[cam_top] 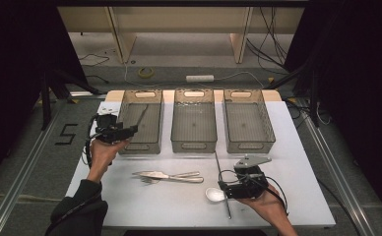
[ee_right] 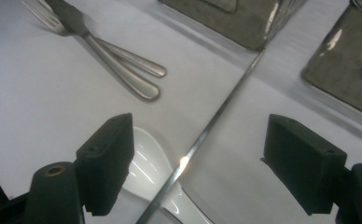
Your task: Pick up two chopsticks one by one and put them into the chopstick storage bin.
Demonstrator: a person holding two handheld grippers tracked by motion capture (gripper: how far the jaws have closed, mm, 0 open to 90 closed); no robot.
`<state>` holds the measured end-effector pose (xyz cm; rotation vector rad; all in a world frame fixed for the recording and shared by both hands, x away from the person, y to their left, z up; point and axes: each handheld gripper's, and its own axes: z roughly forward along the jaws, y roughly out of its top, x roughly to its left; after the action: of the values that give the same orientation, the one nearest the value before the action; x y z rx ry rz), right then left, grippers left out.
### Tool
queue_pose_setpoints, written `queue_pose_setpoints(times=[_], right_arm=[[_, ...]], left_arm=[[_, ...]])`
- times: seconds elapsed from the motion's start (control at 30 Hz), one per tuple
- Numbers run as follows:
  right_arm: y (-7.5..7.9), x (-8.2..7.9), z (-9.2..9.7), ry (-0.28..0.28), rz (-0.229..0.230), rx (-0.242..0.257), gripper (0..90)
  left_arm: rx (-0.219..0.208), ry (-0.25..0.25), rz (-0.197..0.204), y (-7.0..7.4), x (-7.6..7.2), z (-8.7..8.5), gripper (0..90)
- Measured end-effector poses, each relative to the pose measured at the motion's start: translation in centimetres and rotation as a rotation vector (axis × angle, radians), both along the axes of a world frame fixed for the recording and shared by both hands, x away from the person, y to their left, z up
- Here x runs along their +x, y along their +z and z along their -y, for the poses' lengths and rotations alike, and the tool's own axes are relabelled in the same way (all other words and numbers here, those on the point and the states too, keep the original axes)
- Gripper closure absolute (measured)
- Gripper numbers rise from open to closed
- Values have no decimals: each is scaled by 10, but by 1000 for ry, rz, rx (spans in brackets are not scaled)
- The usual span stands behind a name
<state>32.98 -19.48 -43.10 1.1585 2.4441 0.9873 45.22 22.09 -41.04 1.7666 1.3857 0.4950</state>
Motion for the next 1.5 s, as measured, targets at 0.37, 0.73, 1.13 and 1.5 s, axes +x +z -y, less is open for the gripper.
queue_pose_setpoints(times=[0.37, 0.73, 1.13, 1.5], right_arm=[[0, 8, 0, -1, -93, -93, 314], [-9, 27, -12, 7, -195, -146, 415], [-18, 45, -23, 19, -267, -179, 543], [-25, 52, -33, 42, -303, -244, 641]], left_arm=[[-34, -149, 37, 0, -32, 25, 219], [-52, -200, 87, -5, -70, 38, 193], [-43, -253, 105, -9, -100, 48, 187], [-47, -263, 104, -11, -104, 48, 184]])
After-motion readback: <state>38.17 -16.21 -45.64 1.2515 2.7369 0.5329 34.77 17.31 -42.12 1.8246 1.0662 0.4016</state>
